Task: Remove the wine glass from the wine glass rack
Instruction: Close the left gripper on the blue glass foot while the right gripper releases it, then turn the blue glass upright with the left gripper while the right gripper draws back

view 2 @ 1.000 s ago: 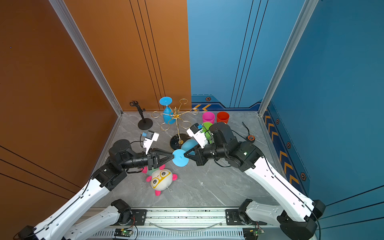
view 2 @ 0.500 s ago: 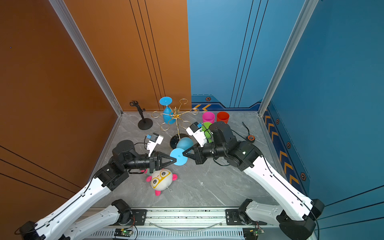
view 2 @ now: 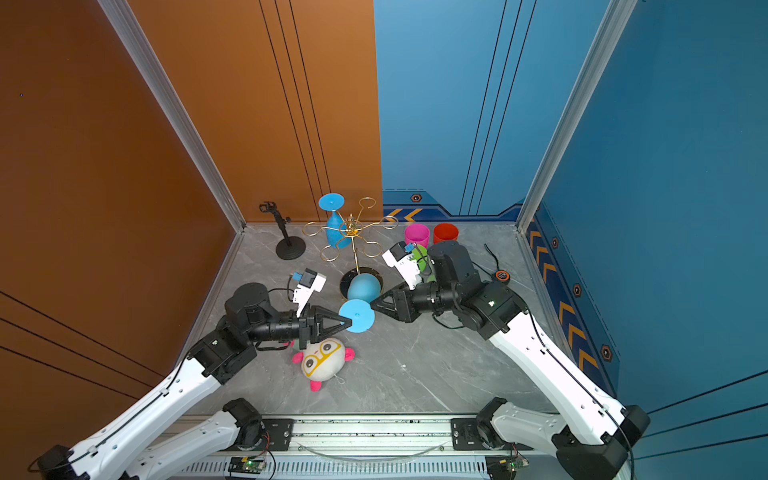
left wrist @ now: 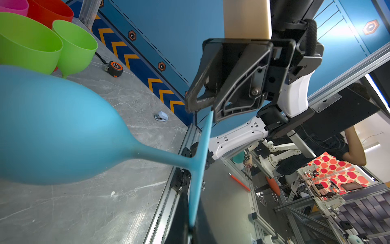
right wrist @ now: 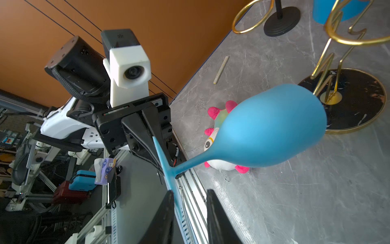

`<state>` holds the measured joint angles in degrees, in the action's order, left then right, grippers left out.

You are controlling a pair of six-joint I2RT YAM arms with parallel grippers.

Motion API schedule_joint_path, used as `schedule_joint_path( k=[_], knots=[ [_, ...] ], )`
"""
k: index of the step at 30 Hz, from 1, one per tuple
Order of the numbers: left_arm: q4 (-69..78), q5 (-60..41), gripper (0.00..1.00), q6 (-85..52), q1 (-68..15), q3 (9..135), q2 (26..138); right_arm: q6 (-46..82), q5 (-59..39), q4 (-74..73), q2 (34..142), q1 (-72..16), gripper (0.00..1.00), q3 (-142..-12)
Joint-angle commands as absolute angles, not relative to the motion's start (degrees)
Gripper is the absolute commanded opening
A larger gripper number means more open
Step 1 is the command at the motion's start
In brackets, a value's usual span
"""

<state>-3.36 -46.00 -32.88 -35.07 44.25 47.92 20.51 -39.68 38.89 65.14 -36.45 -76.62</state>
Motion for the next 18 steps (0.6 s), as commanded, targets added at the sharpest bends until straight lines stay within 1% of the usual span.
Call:
schedule_joint_path(
  k=[1, 2, 6, 8, 9, 14, 18],
  knots=[
    [-10.2, -43.5, 0.0, -26.2, -36.0, 46.4, 46.7, 21.9, -42.4, 38.2, 63.1, -34.2, 0.34, -75.6],
    [-14.1, -42.3, 0.0, -24.7, -36.4, 47.1, 46.5, 22.3, -42.9, 38.2, 62.7, -33.3, 0.36, -75.4],
    [-19.1, -37.8, 0.0, -19.4, -38.1, 47.9, 44.9, 23.7, -44.0, 38.2, 62.0, -30.3, 0.45, -74.7],
    [-20.4, -35.3, 0.0, -16.9, -39.5, 47.6, 43.8, 24.6, -44.8, 38.2, 62.0, -28.9, 0.54, -74.1],
    [-21.0, -33.9, 0.0, -15.7, -40.4, 47.5, 43.2, 25.1, -45.0, 38.2, 62.1, -28.5, 0.56, -74.0],
    [-23.8, -21.5, 0.0, -5.5, -47.1, 46.4, 40.3, 27.1, -45.1, 38.3, 63.5, -26.5, 0.66, -73.5],
    [-23.8, -11.7, 0.0, 3.4, -53.9, 45.0, 38.6, 28.5, -45.8, 38.3, 65.2, -25.2, 0.7, -73.7]
  ],
)
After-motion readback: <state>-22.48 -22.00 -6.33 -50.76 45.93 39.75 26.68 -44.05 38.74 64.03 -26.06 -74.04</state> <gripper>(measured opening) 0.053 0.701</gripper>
